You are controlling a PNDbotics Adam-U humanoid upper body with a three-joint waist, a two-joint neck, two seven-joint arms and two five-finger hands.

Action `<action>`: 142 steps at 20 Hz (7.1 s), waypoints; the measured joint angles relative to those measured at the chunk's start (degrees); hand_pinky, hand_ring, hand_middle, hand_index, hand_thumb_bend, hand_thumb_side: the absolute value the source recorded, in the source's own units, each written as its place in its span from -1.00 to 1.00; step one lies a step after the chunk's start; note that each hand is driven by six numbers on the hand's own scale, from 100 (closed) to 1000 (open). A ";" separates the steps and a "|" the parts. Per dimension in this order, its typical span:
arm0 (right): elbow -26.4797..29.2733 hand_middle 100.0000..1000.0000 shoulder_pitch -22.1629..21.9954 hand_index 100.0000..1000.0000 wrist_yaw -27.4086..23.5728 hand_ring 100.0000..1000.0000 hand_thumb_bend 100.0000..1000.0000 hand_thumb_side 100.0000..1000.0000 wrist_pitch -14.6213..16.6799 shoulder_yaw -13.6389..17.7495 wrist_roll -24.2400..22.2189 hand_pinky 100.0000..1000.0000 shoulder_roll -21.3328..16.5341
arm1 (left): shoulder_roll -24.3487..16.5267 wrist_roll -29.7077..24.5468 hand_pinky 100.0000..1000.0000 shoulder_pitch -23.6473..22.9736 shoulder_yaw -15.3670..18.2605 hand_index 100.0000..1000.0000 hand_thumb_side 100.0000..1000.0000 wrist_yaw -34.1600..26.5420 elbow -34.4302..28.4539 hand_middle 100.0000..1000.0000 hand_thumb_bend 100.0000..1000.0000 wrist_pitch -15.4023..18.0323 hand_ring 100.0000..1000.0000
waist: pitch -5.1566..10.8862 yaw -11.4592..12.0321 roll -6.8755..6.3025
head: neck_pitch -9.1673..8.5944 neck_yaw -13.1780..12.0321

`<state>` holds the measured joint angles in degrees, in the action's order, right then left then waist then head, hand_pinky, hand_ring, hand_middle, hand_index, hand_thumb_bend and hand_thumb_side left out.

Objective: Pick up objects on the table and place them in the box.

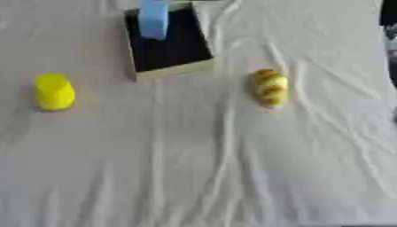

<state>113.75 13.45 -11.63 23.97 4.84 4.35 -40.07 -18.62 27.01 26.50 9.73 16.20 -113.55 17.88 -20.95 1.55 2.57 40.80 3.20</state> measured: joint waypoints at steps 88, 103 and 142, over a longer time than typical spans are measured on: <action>-27.90 0.13 18.77 0.55 38.92 0.86 -1.00 -0.55 -10.91 -22.21 -26.77 1.00 -13.91 | 0.05 -2.80 0.50 1.34 -1.83 0.78 -0.36 -2.70 0.00 0.40 -1.00 0.52 0.46 | -1.71 3.80 0.53 | 0.51 2.69; -31.20 -0.78 19.78 -0.27 38.09 0.22 -1.00 -0.60 -13.52 -22.43 -16.10 0.62 -12.09 | 0.37 -3.38 0.50 1.86 -2.15 0.78 -0.35 -3.03 0.00 0.40 -1.00 0.61 0.46 | -1.87 4.00 0.41 | 0.53 3.03; -39.74 -0.78 42.04 -0.24 34.93 0.24 -1.00 -0.78 -3.45 -21.42 -9.73 0.64 -3.98 | 2.11 -5.82 0.50 7.38 -4.34 0.78 -0.36 -5.25 -0.01 0.40 -1.00 2.24 0.46 | -5.92 11.75 3.24 | -5.51 8.65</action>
<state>74.01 55.50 23.30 20.52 -16.58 -5.37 -44.05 -16.51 21.19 33.88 5.39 10.95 -113.56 20.12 -26.87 13.29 5.81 35.29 11.85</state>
